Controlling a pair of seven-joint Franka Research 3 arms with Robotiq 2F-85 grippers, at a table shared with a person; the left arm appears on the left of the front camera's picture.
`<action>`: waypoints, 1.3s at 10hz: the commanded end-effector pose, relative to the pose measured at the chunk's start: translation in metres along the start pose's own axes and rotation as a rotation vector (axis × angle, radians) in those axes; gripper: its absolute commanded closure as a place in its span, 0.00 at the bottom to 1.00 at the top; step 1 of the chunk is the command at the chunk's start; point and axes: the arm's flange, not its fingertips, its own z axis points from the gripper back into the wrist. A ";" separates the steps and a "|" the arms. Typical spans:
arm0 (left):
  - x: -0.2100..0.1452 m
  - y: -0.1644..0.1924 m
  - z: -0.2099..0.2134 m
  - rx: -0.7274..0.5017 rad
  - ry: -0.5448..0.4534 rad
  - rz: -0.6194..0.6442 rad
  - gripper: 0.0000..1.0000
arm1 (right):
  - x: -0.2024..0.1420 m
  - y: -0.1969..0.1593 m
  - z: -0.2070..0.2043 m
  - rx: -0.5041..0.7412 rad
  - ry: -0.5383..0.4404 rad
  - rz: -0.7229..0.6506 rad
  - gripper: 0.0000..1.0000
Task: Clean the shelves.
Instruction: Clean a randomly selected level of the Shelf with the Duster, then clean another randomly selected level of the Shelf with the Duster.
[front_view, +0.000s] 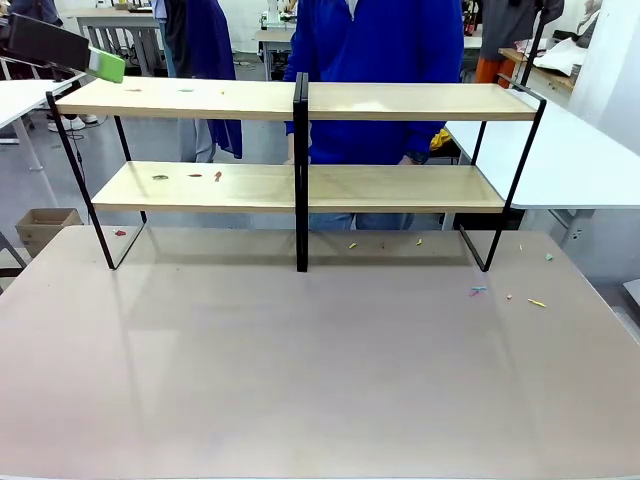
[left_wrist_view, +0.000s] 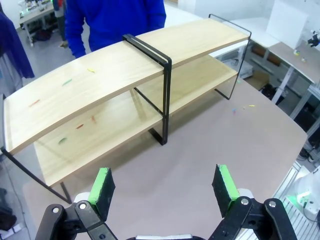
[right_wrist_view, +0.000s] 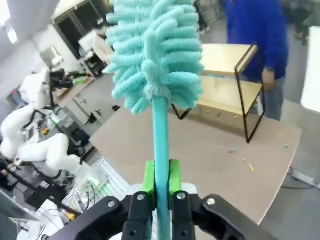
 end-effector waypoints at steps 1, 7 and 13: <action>-0.002 0.001 0.000 -0.007 -0.002 -0.003 0.00 | -0.007 0.012 0.012 0.062 -0.013 0.037 0.87; -0.002 0.001 0.000 -0.007 -0.002 -0.003 0.00 | -0.007 0.012 0.012 0.062 -0.013 0.037 0.87; -0.002 0.001 0.000 -0.007 -0.002 -0.003 0.00 | -0.012 0.063 -0.087 0.009 0.487 0.293 0.87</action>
